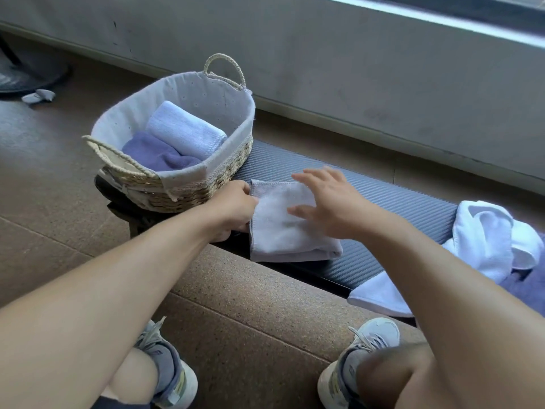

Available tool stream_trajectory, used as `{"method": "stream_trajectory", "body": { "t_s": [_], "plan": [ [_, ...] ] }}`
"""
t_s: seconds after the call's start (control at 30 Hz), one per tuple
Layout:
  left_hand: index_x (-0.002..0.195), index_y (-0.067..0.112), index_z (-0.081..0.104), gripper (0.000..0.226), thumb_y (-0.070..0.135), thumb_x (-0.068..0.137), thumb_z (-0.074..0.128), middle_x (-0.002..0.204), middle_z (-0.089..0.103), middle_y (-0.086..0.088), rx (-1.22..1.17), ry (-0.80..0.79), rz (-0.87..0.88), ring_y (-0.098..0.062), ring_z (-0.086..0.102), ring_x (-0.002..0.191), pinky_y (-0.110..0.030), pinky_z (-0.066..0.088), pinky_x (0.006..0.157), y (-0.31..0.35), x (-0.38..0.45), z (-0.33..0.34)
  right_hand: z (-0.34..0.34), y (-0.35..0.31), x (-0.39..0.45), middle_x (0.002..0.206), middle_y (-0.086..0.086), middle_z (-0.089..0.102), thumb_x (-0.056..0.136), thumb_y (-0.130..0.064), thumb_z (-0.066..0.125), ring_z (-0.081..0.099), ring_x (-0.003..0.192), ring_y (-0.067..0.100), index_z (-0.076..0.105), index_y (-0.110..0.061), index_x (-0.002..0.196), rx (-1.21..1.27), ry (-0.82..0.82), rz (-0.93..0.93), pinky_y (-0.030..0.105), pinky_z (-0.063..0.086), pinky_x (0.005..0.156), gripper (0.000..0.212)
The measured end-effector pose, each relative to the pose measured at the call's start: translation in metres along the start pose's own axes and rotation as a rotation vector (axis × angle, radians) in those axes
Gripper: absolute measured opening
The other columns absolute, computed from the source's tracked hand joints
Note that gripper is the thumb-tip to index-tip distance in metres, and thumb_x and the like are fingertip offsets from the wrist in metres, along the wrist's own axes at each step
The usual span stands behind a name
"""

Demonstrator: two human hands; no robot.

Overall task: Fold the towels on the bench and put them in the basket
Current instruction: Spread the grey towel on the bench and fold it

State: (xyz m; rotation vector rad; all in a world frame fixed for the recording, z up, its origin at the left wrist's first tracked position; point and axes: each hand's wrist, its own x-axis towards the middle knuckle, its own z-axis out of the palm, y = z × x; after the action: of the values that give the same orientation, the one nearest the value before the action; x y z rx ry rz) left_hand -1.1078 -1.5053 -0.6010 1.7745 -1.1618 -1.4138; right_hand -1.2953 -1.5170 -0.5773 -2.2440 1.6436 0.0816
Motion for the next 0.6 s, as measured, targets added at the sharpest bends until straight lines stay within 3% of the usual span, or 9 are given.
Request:
{"method": "stream_trajectory", "body": {
  "t_s": [0.1, 0.23, 0.33, 0.4, 0.47, 0.53, 0.6],
  "plan": [
    [0.101, 0.011, 0.057, 0.01, 0.003, 0.1, 0.052, 0.109, 0.067, -0.021, -0.002, 0.006, 0.001, -0.028, 0.066, 0.088, -0.064, 0.056, 0.085, 0.001, 0.001, 0.0, 0.021, -0.001, -0.005, 0.17, -0.003, -0.006, 0.087, -0.078, 0.041, -0.015, 0.155, 0.028, -0.001, -0.029, 0.162, -0.091, -0.092, -0.063, 0.045, -0.003, 0.126, 0.099],
    [0.105, 0.013, 0.058, 0.007, 0.01, 0.1, 0.056, 0.118, 0.066, -0.017, 0.029, 0.077, 0.005, -0.031, 0.07, 0.099, -0.059, 0.06, 0.08, -0.003, 0.006, 0.0, 0.046, 0.004, -0.012, 0.17, 0.001, -0.011, 0.084, -0.086, 0.022, -0.02, 0.154, 0.029, -0.006, -0.027, 0.162, -0.134, 0.005, -0.1, 0.046, -0.005, 0.125, 0.102],
    [0.13, 0.02, 0.05, 0.036, 0.019, 0.096, 0.061, 0.128, 0.061, -0.009, 0.251, 0.165, 0.073, -0.029, 0.063, 0.111, -0.05, 0.055, 0.095, -0.001, 0.007, 0.001, 0.053, 0.008, -0.013, 0.169, -0.001, -0.013, 0.081, -0.089, 0.014, -0.022, 0.153, 0.027, -0.008, -0.028, 0.161, -0.129, 0.041, -0.108, 0.047, -0.006, 0.126, 0.103],
    [0.148, 0.023, 0.036, 0.057, 0.021, 0.097, 0.06, 0.145, 0.048, -0.007, 0.527, 0.238, 0.219, -0.028, 0.05, 0.13, -0.041, 0.04, 0.109, 0.001, 0.001, 0.003, 0.054, 0.009, -0.014, 0.169, -0.002, -0.014, 0.079, -0.091, 0.017, -0.023, 0.153, 0.025, -0.009, -0.028, 0.161, -0.109, 0.033, -0.11, 0.047, -0.006, 0.126, 0.107],
    [0.153, 0.024, 0.033, 0.059, 0.018, 0.098, 0.056, 0.158, 0.032, -0.003, 0.723, 0.278, 0.456, -0.026, 0.034, 0.144, -0.039, 0.027, 0.116, 0.004, -0.011, 0.007, 0.048, 0.008, -0.014, 0.169, -0.004, -0.017, 0.073, -0.094, 0.027, -0.025, 0.153, 0.023, -0.01, -0.029, 0.161, -0.031, -0.006, -0.106, 0.046, -0.007, 0.126, 0.116],
    [0.153, 0.026, 0.037, 0.053, 0.022, 0.102, 0.05, 0.167, 0.019, 0.001, 0.831, 0.182, 0.586, -0.021, 0.015, 0.154, -0.04, 0.015, 0.124, 0.001, -0.016, 0.01, 0.035, 0.01, -0.014, 0.168, -0.005, -0.017, 0.07, -0.091, 0.038, -0.024, 0.153, 0.023, -0.011, -0.028, 0.161, 0.06, -0.045, -0.08, 0.043, -0.007, 0.126, 0.121],
    [0.158, 0.028, 0.025, 0.058, 0.044, 0.105, 0.039, 0.171, 0.002, 0.004, 0.952, -0.005, 0.522, -0.014, -0.006, 0.156, -0.043, 0.004, 0.127, -0.009, -0.016, 0.01, 0.017, 0.018, -0.013, 0.17, -0.002, -0.009, 0.081, -0.078, 0.049, -0.014, 0.155, 0.025, -0.005, -0.025, 0.162, 0.132, -0.035, -0.025, 0.04, -0.002, 0.126, 0.111]
  ]
}}
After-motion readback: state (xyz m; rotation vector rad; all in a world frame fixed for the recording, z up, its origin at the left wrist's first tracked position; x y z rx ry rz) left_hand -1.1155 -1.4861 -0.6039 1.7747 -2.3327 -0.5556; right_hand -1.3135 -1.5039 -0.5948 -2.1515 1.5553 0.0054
